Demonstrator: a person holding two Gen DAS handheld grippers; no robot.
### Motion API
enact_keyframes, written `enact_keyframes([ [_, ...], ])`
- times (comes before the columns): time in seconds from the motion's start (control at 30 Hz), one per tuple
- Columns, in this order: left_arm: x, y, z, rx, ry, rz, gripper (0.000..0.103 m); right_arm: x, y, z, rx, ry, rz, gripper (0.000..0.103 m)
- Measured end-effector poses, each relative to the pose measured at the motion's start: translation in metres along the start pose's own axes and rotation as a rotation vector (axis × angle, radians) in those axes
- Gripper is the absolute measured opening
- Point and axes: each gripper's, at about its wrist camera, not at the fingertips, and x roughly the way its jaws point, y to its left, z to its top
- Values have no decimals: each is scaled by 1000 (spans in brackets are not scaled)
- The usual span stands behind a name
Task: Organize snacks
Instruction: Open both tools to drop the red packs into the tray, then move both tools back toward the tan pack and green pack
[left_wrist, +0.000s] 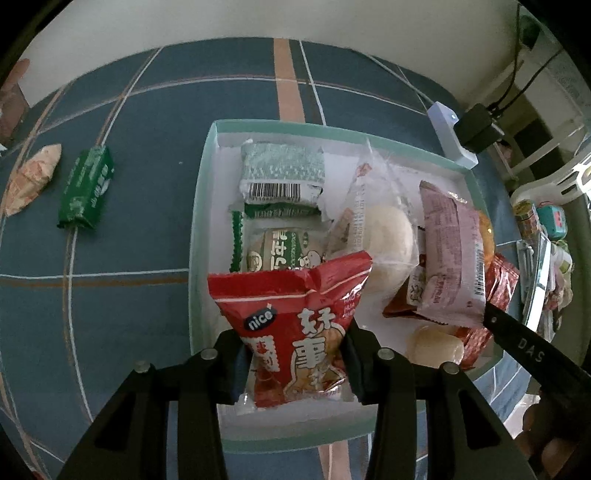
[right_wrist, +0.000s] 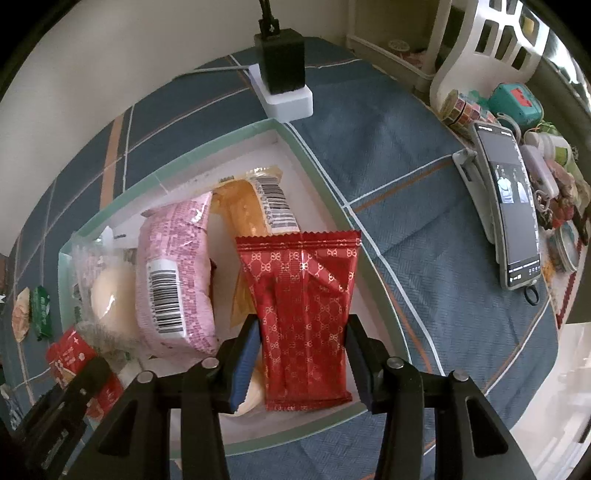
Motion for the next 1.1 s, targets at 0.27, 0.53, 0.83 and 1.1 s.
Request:
enact_keyframes([
  [0.27,-7,8,3,-24,4,-3,63,0,5,0,-20,7,-28,71],
  [0.53,-27,16,6,-51,-31,6,79,-14,9,1,-32,-28,-53,85],
  [0.83,-48,20,9,-53,-79,43,87,-41,14,0,-29,-88,-35,91],
  [1.1,-58,24,8,-54,-105,109,98,-54,32,-4,-68,-117,7,91],
])
